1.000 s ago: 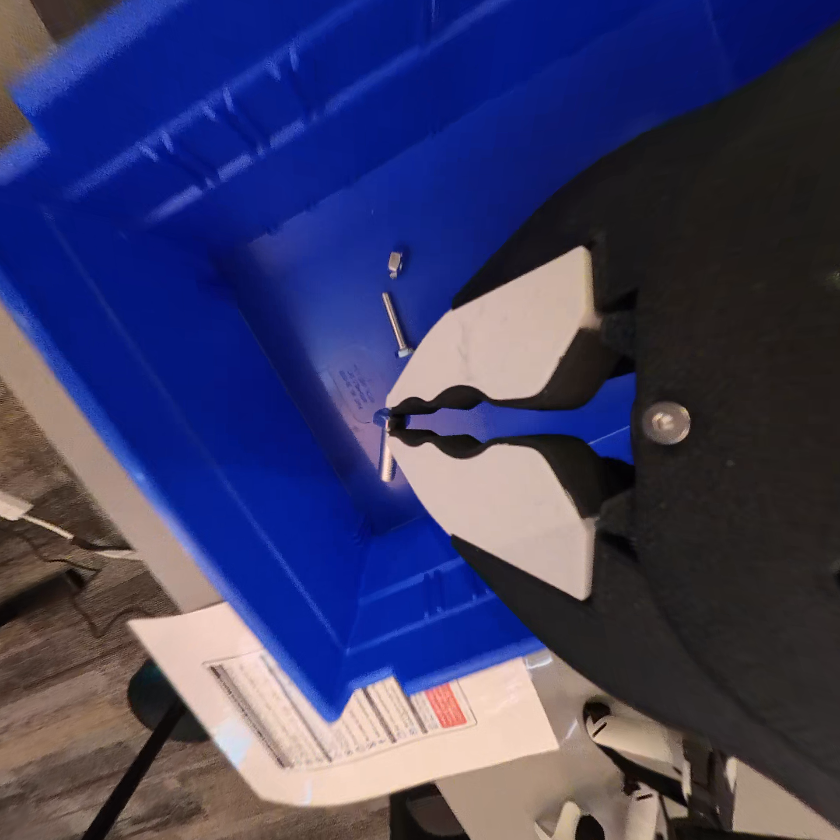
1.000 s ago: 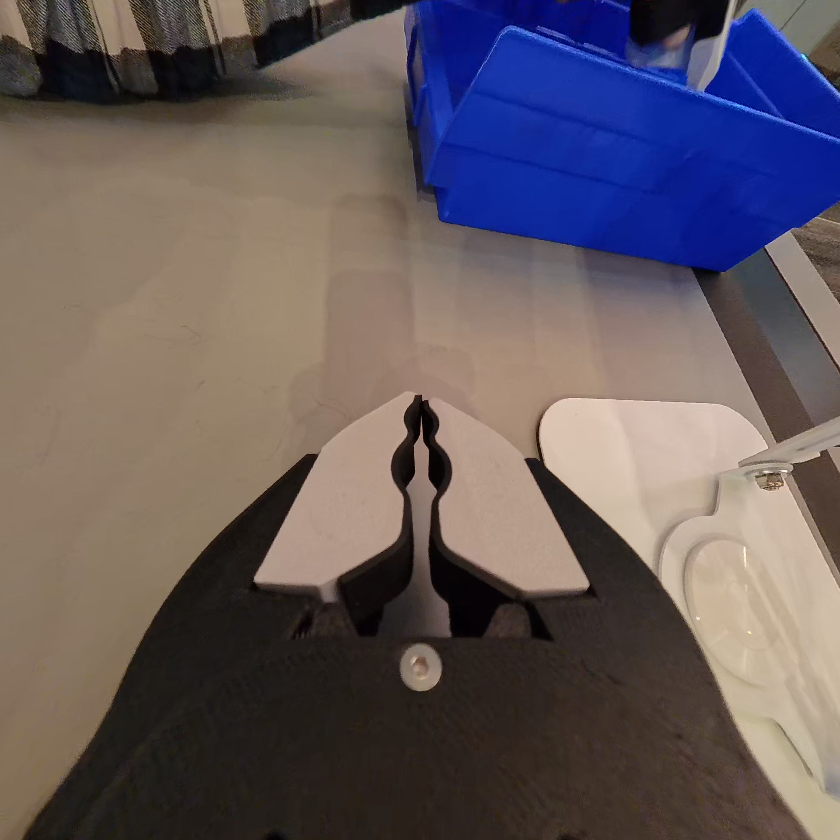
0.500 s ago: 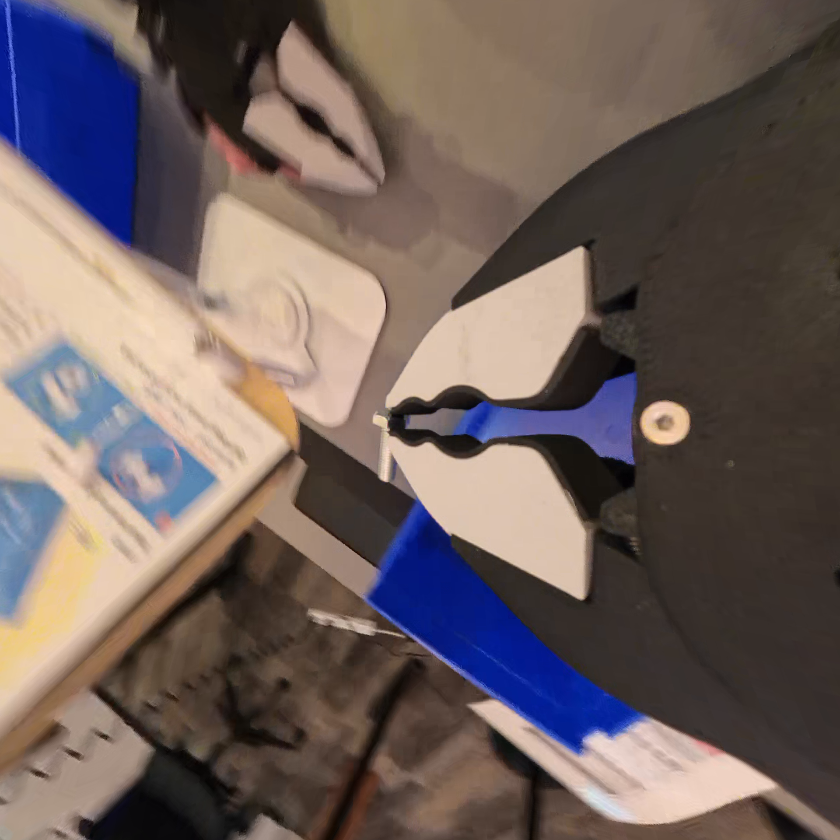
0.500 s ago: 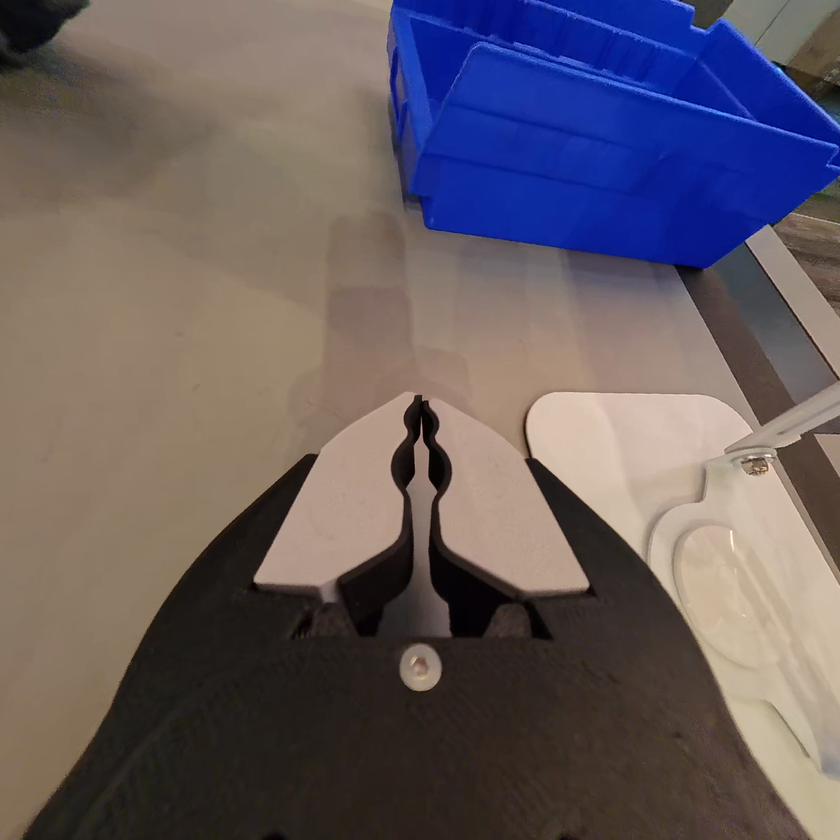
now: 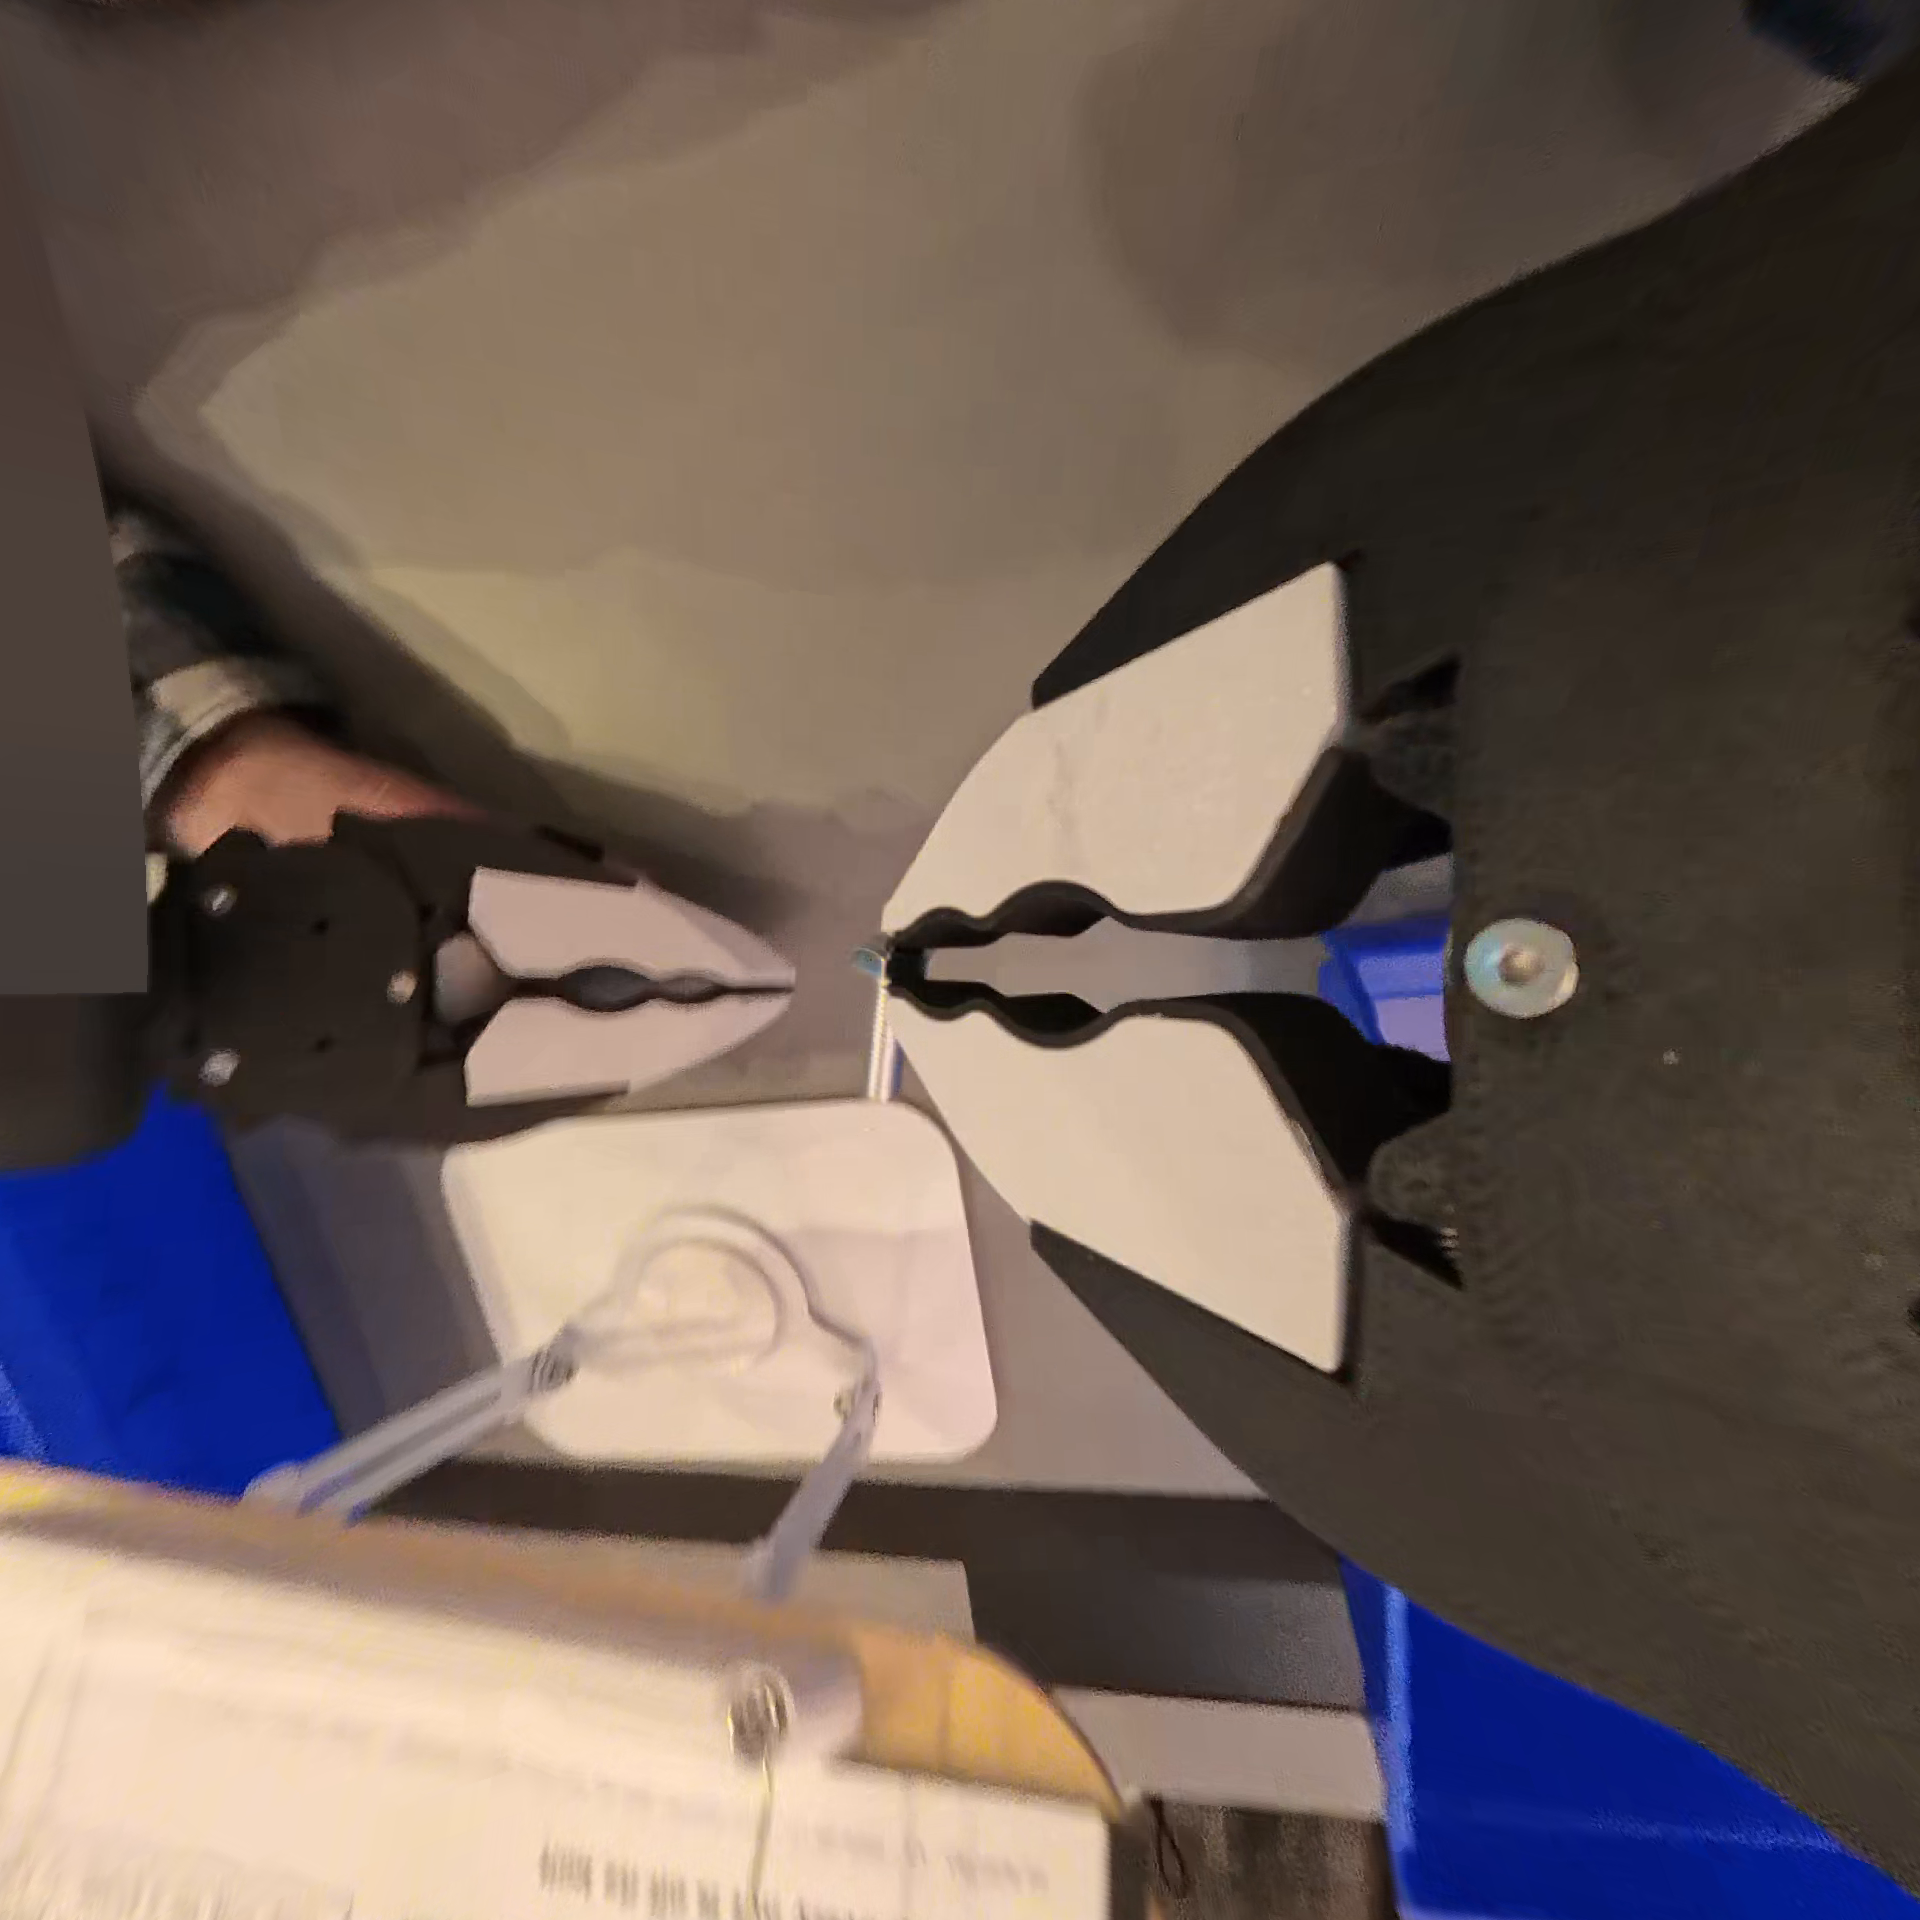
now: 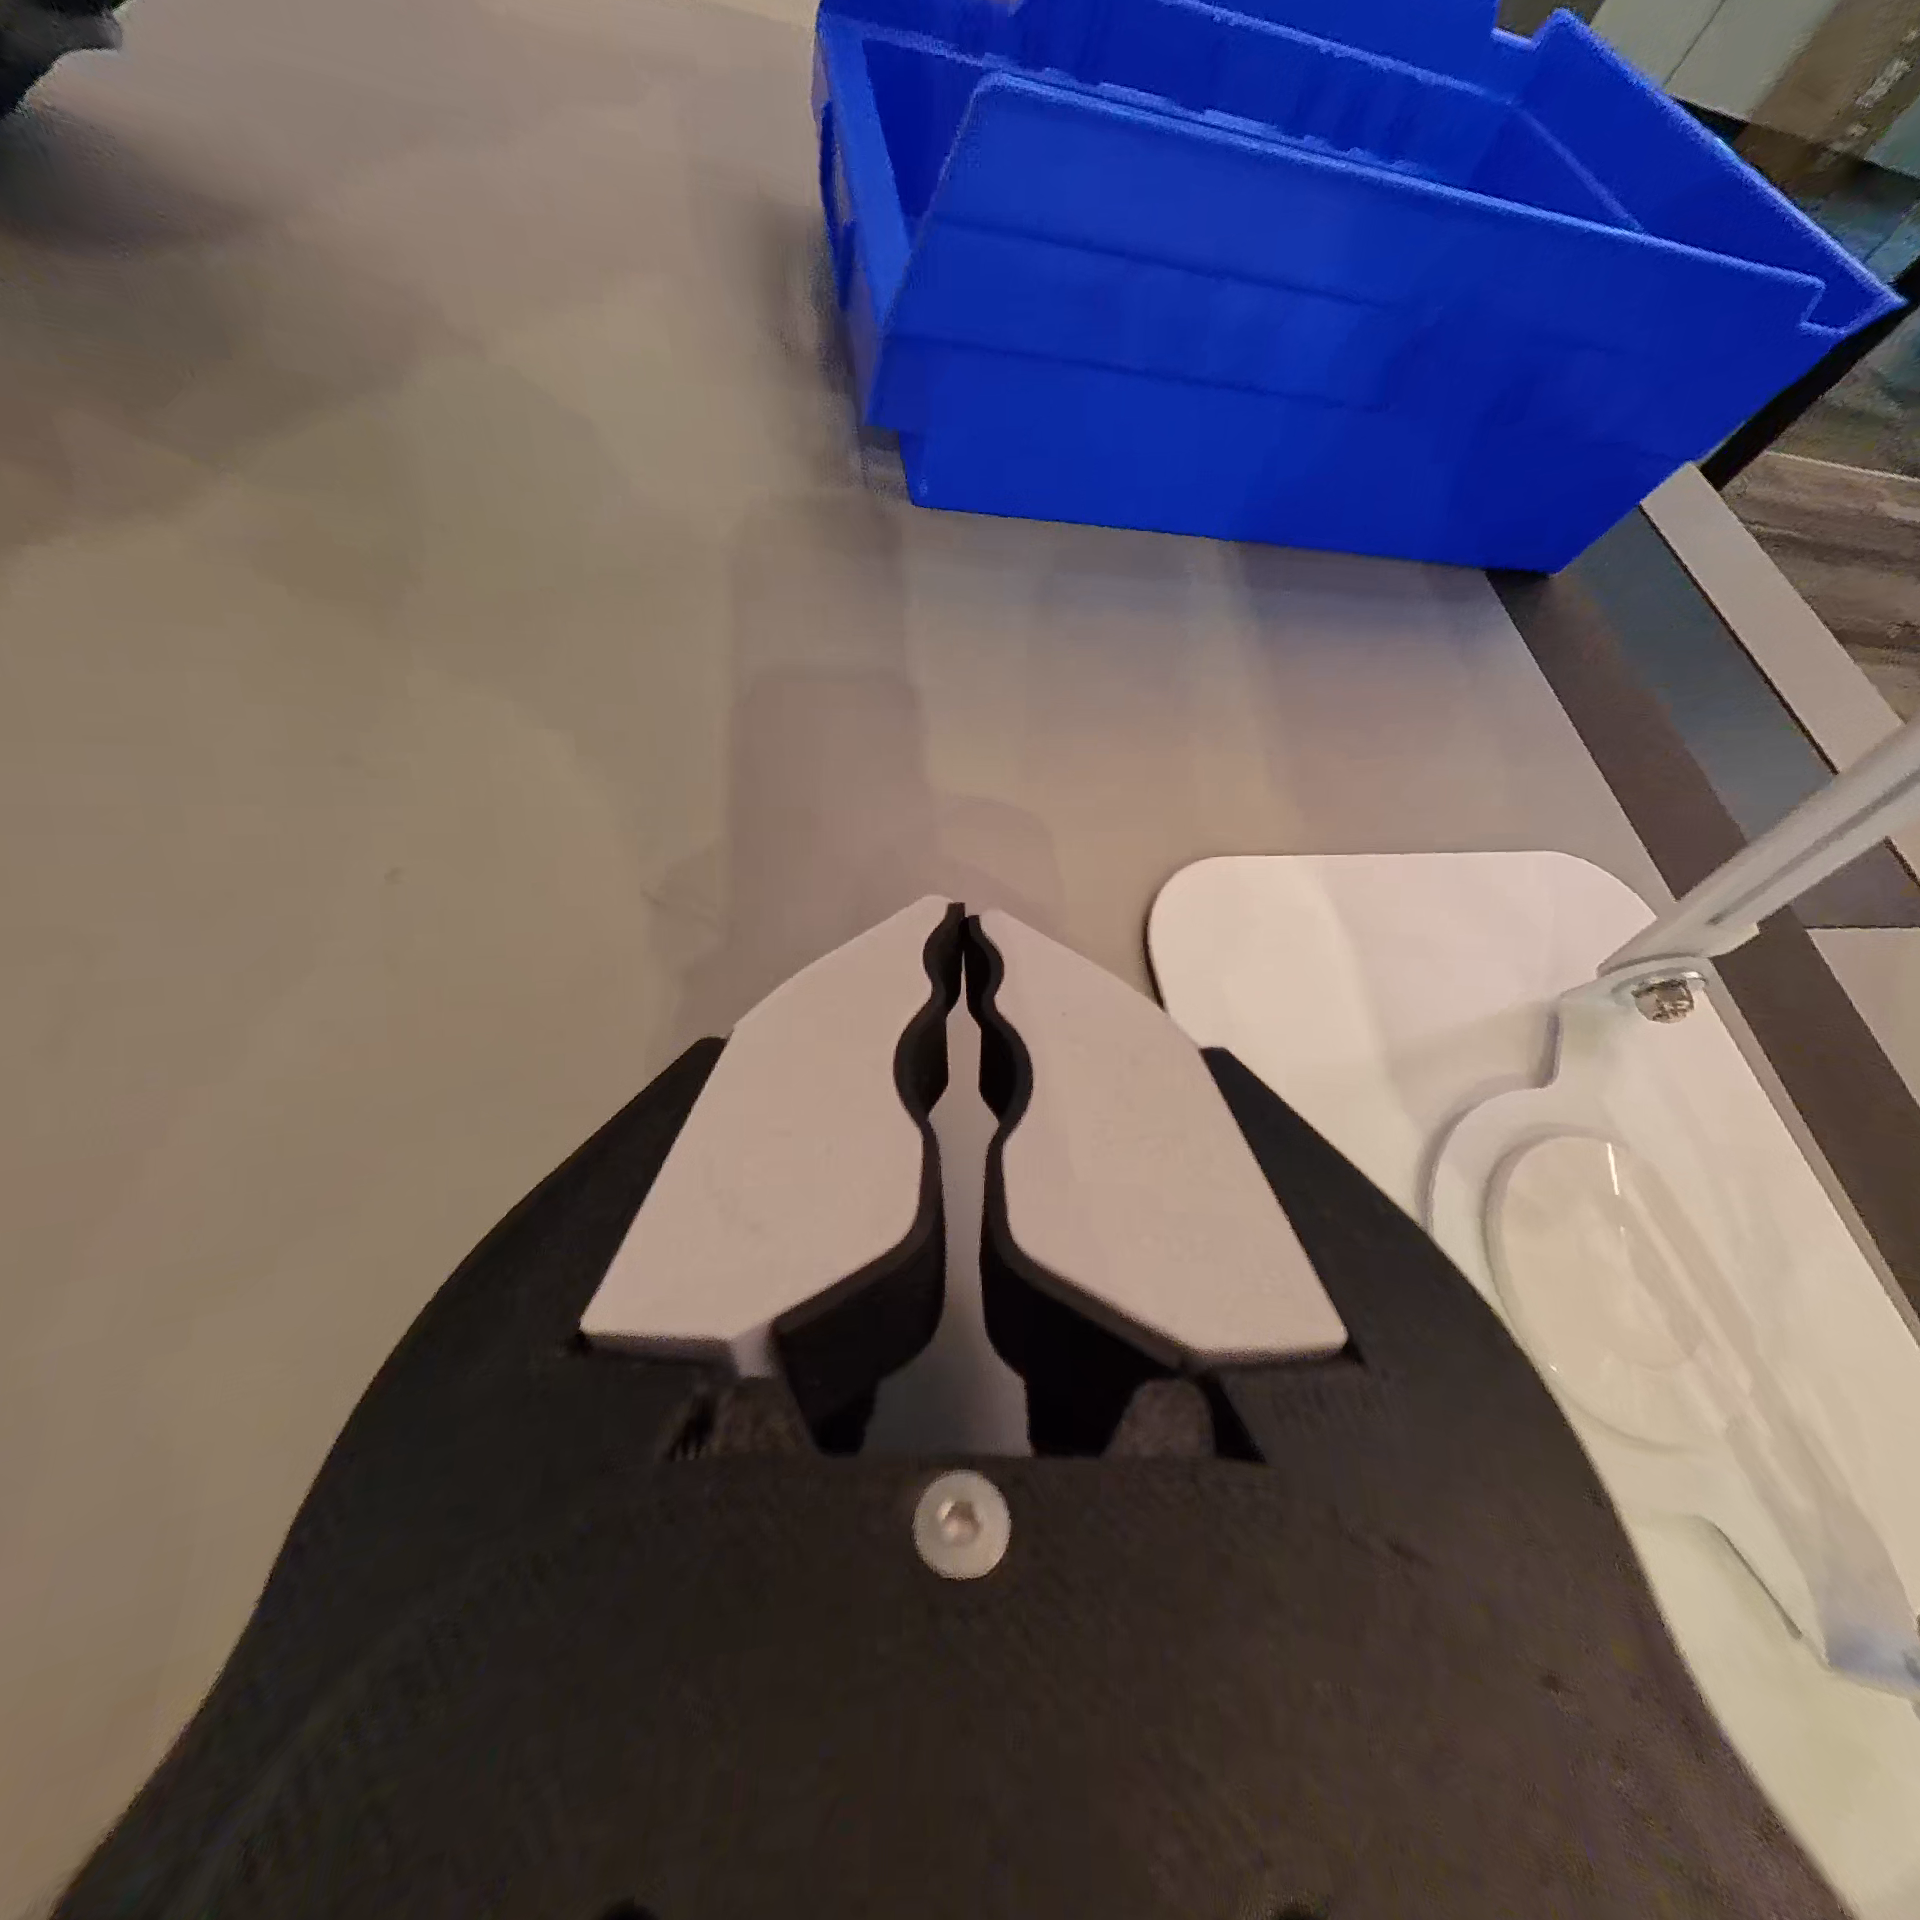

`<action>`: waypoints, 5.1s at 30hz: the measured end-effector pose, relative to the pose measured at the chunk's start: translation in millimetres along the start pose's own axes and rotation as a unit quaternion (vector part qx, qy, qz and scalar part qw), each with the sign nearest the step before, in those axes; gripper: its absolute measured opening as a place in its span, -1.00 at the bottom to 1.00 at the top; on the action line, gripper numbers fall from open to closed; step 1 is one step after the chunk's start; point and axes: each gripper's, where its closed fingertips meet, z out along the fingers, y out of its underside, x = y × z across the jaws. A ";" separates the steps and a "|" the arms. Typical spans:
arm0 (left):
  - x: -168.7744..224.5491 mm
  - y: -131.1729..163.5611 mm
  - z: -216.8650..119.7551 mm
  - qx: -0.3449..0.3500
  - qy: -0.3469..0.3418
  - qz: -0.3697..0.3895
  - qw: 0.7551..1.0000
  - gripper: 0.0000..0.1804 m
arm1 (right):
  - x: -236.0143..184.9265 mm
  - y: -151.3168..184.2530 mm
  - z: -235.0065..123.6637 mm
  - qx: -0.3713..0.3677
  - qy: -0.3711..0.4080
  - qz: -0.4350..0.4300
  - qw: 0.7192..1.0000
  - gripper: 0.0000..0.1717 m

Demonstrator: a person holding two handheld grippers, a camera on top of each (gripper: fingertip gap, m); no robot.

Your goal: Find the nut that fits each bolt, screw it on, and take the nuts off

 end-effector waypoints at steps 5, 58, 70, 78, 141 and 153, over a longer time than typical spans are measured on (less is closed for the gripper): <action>39.7 11.2 42.5 -0.054 0.091 0.023 0.994 -0.94 | 3.9 1.5 -1.3 -0.001 0.004 0.006 1.000 -1.00; -153.9 218.4 -5.2 -0.267 -0.140 -0.177 0.937 -0.75 | -2.3 5.9 0.3 -0.022 -0.003 -0.014 1.000 -1.00; -168.8 255.3 19.3 -0.272 -0.153 -0.162 0.936 -0.74 | -3.4 6.3 0.6 -0.024 -0.004 -0.018 1.000 -1.00; -168.9 257.2 21.3 -0.254 -0.150 -0.177 0.939 -0.85 | -3.5 6.5 1.2 -0.025 -0.004 -0.020 0.999 -1.00; -2.4 14.4 100.8 -0.079 -0.071 0.067 0.992 -0.86 | 16.1 -6.3 -19.7 0.061 -0.030 0.066 0.995 -1.00; -14.7 2.9 101.3 -0.071 -0.137 0.115 0.981 -0.86 | 14.2 -17.5 -33.3 0.111 -0.138 0.168 0.970 -0.71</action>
